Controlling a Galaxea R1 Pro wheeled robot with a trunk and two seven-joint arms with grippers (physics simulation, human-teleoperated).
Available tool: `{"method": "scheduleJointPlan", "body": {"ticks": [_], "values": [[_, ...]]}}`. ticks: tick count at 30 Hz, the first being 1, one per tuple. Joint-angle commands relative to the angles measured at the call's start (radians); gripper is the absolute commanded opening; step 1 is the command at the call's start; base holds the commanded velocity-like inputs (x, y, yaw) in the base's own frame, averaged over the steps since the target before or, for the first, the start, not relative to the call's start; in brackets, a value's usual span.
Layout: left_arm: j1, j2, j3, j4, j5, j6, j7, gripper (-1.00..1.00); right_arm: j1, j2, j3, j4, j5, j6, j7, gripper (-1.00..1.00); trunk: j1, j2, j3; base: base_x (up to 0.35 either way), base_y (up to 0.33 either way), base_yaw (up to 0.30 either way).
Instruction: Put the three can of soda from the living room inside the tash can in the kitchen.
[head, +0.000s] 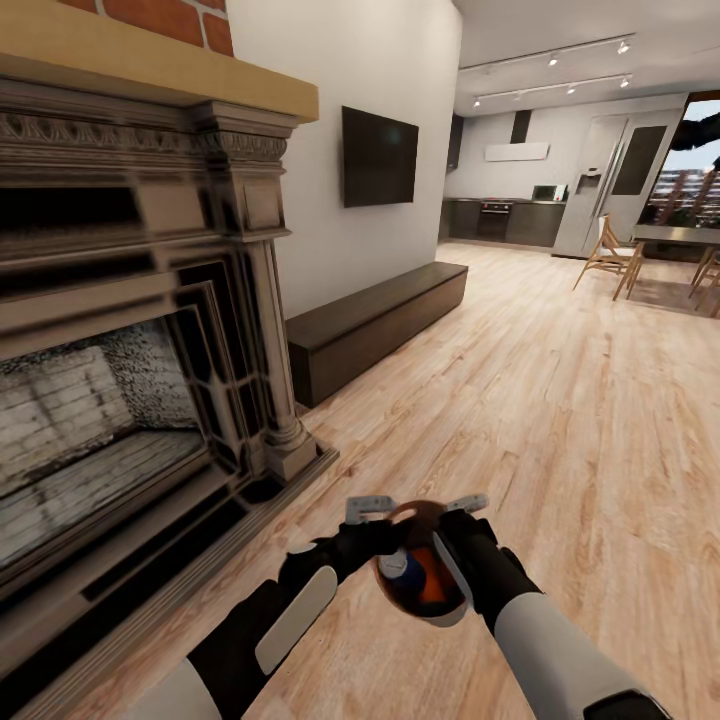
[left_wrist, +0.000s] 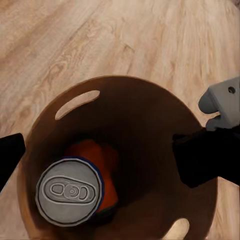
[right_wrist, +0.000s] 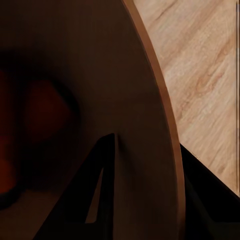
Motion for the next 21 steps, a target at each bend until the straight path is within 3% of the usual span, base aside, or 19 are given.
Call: {"method": "scheduleJointPlan", "body": {"ticks": [1, 4, 9, 16, 21], "values": [[0.000, 0.004, 0.000, -0.001, 0.000, 0.001, 0.000, 1.00, -0.002, -0.006, 0.000, 0.000, -0.002, -0.001, 0.010, -1.00, 0.000, 0.000, 0.000, 0.000, 0.000, 0.000], [0.001, 0.025, 0.000, -0.004, 0.000, 0.003, 0.000, 1.00, -0.009, -0.036, -0.013, 0.000, -0.002, -0.002, 0.049, -1.00, 0.000, 0.000, 0.000, 0.000, 0.000, 0.000], [0.011, 0.078, 0.003, -0.005, 0.002, 0.004, 0.000, 1.00, -0.024, -0.073, -0.073, 0.000, -0.001, -0.001, 0.110, -1.00, 0.000, 0.000, 0.000, 0.000, 0.000, 0.000], [0.019, 0.148, 0.004, -0.020, 0.008, 0.004, 0.000, 1.00, -0.033, -0.125, -0.085, 0.000, -0.001, 0.000, 0.199, -1.00, 0.000, 0.000, 0.000, 0.000, 0.000, 0.000], [0.031, 0.182, 0.006, -0.033, 0.010, 0.005, 0.000, 1.00, -0.038, -0.144, -0.086, 0.000, -0.001, 0.000, 0.231, -1.00, 0.000, 0.000, 0.000, 0.000, 0.000, 0.000]]}}
